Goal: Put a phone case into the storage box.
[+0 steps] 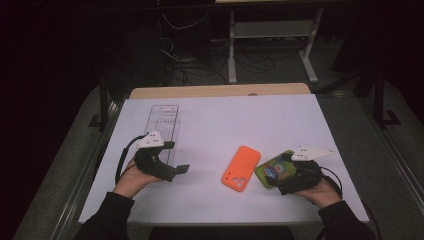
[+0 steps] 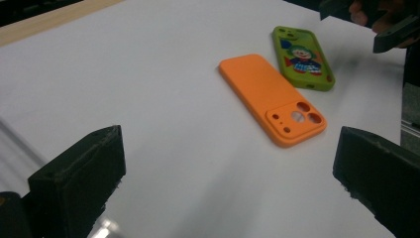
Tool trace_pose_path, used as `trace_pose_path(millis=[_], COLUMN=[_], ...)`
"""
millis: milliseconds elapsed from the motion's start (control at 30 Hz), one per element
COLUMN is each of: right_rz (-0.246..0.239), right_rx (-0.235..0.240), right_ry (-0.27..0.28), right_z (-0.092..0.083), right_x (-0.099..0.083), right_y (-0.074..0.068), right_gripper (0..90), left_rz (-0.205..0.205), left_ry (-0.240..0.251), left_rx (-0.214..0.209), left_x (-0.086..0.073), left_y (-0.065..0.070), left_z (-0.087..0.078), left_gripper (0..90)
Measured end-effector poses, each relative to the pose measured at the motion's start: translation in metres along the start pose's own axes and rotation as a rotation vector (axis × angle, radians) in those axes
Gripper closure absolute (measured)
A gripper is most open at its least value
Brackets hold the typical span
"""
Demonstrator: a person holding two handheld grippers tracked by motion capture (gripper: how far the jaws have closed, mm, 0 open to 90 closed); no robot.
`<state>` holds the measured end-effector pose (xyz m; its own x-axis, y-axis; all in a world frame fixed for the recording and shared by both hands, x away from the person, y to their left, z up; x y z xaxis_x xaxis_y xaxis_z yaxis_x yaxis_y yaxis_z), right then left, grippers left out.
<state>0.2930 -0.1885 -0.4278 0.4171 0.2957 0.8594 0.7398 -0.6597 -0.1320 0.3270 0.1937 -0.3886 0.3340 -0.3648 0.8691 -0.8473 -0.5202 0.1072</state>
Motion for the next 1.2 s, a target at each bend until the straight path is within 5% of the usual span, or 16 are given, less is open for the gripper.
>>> trace_pose_path(millis=[433,633,667,767,933,967,1200], right_rz=[0.001,0.0,-0.001,0.004,0.005,0.006,0.007], right_rx=[0.0,-0.003,-0.004,-0.005,-0.005,-0.006,-0.006], right_ry=[-0.006,-0.011,-0.011,-0.016,-0.011,-0.01,-0.008], right_z=[0.001,0.0,0.001,0.0,0.0,0.0,0.0], right_x=[0.0,-0.001,-0.001,-0.001,-0.002,-0.002,-0.002], right_y=[0.0,-0.001,-0.001,-0.001,0.0,0.0,0.001], right_gripper=[0.0,0.0,0.0,0.0,0.0,0.0,0.0], left_rz=[0.006,0.012,0.017,0.049,0.025,0.021,0.021], left_ry=[-0.009,-0.021,-0.024,-0.053,-0.074,-0.077,-0.117], left_rx=[-0.079,-0.113,-0.123,-0.166,-0.229,-0.253,-0.278], left_x=[0.013,0.015,0.015,0.016,0.015,0.015,0.008], left_y=[0.021,0.032,0.034,0.041,0.054,0.059,0.079], left_z=[0.038,0.06,0.065,0.081,0.099,0.107,0.136], left_gripper=[9.0,26.3,36.7,46.4,61.4,70.6,89.9])
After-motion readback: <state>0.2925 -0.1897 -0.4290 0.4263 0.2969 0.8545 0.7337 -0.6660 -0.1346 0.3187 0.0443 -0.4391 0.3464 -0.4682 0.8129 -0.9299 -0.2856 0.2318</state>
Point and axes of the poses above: each handheld gripper's, and its own axes: z roughly forward along the jaws, x roughly out of its top, y roughly to its right, the point moved 3 cm from there along z, roughly forward along the jaws, and after that the axes turned 3 degrees about y, right-handed, at the moved point
